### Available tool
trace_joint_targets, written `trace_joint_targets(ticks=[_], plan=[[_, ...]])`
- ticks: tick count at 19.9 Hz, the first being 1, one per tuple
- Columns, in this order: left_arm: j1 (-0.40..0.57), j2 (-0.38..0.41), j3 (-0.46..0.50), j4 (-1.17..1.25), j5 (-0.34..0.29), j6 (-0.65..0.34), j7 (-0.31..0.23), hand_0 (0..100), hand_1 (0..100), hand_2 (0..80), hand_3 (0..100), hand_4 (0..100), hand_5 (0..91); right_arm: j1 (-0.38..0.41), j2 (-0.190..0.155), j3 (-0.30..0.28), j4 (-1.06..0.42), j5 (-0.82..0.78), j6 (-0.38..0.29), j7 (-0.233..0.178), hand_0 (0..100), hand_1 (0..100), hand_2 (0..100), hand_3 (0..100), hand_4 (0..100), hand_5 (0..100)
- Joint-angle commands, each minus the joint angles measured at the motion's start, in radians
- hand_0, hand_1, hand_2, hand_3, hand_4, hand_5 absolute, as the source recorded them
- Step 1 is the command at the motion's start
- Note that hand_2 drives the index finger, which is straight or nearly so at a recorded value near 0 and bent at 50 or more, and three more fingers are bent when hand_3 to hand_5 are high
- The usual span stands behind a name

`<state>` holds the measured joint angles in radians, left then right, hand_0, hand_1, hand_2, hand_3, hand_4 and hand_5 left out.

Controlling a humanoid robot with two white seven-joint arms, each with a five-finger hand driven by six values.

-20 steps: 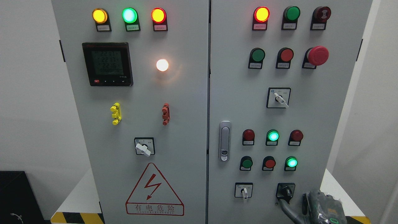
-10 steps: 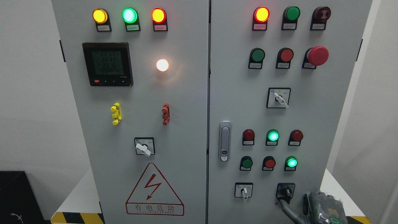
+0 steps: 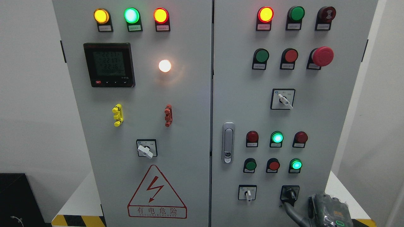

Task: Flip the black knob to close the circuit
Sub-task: 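Close the right hand's fingers around the black rotary knob, then twist the black knob with the right hand to switch it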

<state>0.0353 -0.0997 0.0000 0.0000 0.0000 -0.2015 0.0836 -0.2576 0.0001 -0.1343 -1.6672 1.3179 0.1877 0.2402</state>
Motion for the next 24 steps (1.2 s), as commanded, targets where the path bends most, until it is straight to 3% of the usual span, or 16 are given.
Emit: trace_joint_targets(ticks=[1, 24], plan=[[0.0, 0.0, -0.02, 0.023, -0.021, 0.001, 0.001, 0, 0, 0.0, 0, 0, 0.0, -0.006, -0.023, -0.007, 0.0, 0.0, -0.001, -0.002, 0, 5, 78, 96, 76, 76], [0.0, 0.0, -0.02, 0.022, -0.02, 0.001, 0.001, 0, 0, 0.0, 0, 0, 0.0, -0.006, -0.043, -0.027, -0.003, -0.002, -0.002, 0.001, 0, 7, 78, 96, 76, 76]])
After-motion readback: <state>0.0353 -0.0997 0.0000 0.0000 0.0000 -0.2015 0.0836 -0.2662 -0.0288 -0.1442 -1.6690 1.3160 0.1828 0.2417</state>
